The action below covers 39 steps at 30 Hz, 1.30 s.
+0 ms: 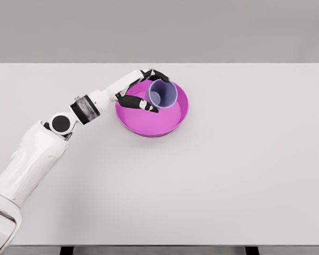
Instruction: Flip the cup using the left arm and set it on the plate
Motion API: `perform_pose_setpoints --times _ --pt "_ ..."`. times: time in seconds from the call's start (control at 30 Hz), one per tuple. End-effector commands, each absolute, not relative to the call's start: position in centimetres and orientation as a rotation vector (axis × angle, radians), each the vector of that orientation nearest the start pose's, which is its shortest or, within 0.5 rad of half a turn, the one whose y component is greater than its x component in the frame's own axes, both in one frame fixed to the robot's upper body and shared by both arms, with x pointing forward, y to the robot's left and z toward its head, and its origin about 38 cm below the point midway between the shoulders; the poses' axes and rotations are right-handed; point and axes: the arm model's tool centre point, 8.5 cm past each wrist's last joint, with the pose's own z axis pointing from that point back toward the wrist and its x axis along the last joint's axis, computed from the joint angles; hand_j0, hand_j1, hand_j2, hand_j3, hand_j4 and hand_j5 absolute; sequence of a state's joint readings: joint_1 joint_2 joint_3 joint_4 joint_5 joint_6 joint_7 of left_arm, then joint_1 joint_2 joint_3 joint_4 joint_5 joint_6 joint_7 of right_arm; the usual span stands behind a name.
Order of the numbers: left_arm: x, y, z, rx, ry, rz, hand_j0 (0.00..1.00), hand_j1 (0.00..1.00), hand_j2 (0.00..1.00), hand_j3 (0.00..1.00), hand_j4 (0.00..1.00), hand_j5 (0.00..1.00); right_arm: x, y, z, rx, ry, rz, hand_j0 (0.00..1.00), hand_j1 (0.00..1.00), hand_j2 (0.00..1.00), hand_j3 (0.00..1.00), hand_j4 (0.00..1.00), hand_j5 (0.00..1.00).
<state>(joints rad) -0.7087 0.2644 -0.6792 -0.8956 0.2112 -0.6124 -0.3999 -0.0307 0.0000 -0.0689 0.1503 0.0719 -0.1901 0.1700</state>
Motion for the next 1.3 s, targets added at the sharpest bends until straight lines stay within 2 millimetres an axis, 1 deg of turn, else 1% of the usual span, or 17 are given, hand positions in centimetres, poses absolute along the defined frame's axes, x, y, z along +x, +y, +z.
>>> perform_pose_setpoints --times 0.0,0.13,0.2,0.4,0.57,0.83,0.97,1.0,1.17,1.23,1.27 --pt "49.7 16.3 13.7 -0.338 -1.830 -1.081 0.64 0.64 0.64 0.64 0.64 0.64 -1.2 -25.3 -25.7 0.094 -0.070 0.011 1.00 1.00 1.00 1.00 1.00 1.00" --pt "49.5 16.4 13.1 -0.354 -1.823 -1.050 0.64 0.64 0.64 0.64 0.64 0.64 -1.2 -25.3 -25.7 0.094 -0.072 0.012 1.00 1.00 1.00 1.00 1.00 1.00" --pt "49.3 16.1 12.8 -0.366 -1.822 -1.039 0.64 0.64 0.64 0.64 0.64 0.64 -1.2 -25.3 -25.7 0.094 -0.072 0.012 1.00 1.00 1.00 1.00 1.00 1.00" --pt "49.2 16.1 12.5 -0.367 -1.820 -1.030 0.65 0.65 0.65 0.65 0.65 0.65 -1.2 -25.3 -25.7 0.094 -0.070 0.011 1.00 1.00 1.00 1.00 1.00 1.00" --pt "48.9 16.1 11.8 -0.370 -1.801 -1.034 0.65 0.65 0.65 0.65 0.65 0.65 -1.2 -25.3 -25.7 0.094 -0.070 0.011 1.00 1.00 1.00 1.00 1.00 1.00" --pt "49.2 16.5 12.1 -0.361 -1.811 -1.019 0.65 0.65 0.65 0.65 0.65 0.65 -1.2 -25.3 -25.7 0.094 -0.070 0.011 1.00 1.00 1.00 1.00 1.00 1.00" --pt "49.1 16.4 12.1 -0.365 -1.811 -1.016 0.65 0.65 0.65 0.65 0.65 0.65 -1.2 -25.3 -25.7 0.094 -0.070 0.011 1.00 1.00 1.00 1.00 1.00 1.00" --pt "49.1 16.4 12.0 -0.365 -1.808 -1.015 0.67 0.67 0.67 0.67 0.67 0.67 -1.2 -25.3 -25.7 0.094 -0.070 0.011 1.00 1.00 1.00 1.00 1.00 1.00" --pt "49.0 16.4 11.8 -0.363 -1.802 -1.025 0.67 0.67 0.67 0.67 0.67 0.67 -1.2 -25.3 -25.7 0.094 -0.070 0.011 1.00 1.00 1.00 1.00 1.00 1.00" --pt "49.1 16.7 11.2 -0.353 -1.782 -1.019 0.67 0.67 0.67 0.67 0.67 0.67 -1.2 -25.3 -25.7 0.094 -0.070 0.011 1.00 1.00 1.00 1.00 1.00 1.00" --pt "49.1 16.5 11.1 -0.357 -1.781 -1.019 0.67 0.67 0.67 0.67 0.67 0.67 -1.2 -25.3 -25.7 0.094 -0.070 0.011 1.00 1.00 1.00 1.00 1.00 1.00"
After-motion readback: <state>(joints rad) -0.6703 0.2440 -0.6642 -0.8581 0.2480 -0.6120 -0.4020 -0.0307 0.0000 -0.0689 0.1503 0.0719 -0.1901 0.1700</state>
